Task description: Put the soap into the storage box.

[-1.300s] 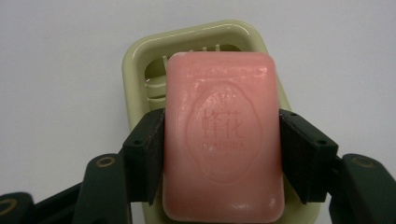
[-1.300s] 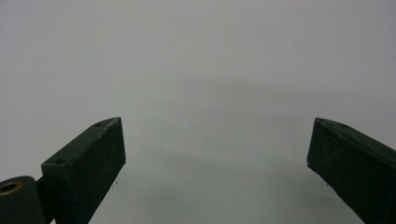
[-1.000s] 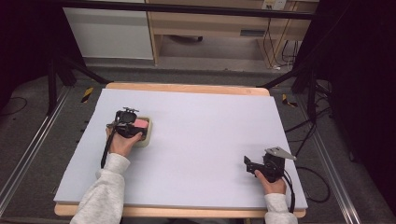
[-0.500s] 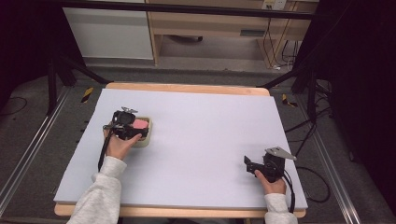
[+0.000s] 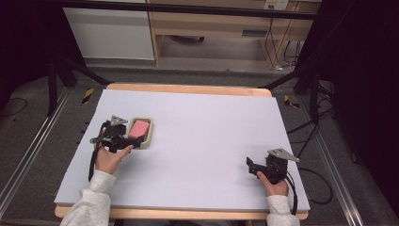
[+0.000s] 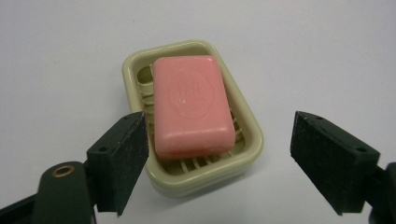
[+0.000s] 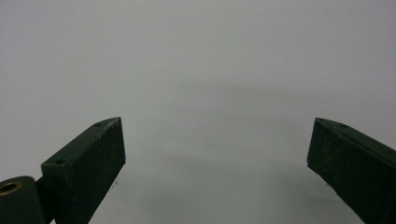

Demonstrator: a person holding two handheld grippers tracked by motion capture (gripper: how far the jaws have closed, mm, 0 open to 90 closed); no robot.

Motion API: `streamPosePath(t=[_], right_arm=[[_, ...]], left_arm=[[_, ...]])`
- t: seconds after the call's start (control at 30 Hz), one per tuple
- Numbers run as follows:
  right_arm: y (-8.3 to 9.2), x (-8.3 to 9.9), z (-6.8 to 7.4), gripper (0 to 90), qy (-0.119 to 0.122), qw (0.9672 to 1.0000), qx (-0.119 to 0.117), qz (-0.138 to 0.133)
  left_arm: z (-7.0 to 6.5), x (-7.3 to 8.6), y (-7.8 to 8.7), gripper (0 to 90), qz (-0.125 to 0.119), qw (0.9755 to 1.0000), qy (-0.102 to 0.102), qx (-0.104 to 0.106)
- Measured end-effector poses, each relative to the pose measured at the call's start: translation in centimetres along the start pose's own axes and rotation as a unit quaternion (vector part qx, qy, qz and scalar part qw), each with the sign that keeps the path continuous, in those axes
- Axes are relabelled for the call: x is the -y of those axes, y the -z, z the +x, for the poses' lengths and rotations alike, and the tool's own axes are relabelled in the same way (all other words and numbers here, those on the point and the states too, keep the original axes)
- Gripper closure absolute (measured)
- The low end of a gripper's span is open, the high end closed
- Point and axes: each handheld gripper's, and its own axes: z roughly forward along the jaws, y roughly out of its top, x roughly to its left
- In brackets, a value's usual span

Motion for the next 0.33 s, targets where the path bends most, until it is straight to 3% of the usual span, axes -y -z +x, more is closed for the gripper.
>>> streamPosePath(t=[0.2,0.33], right_arm=[[0.0,0.0,-0.1,4.4,-0.001,1.0000,0.000,0.001],[0.1,0.0,0.0,4.3,-0.004,1.0000,-0.002,0.002]], left_arm=[[0.4,1.8,0.9,19.1,-0.015,0.9999,-0.004,-0.003],[0.7,2.9,1.6,19.3,-0.025,0.9997,0.005,0.000]])
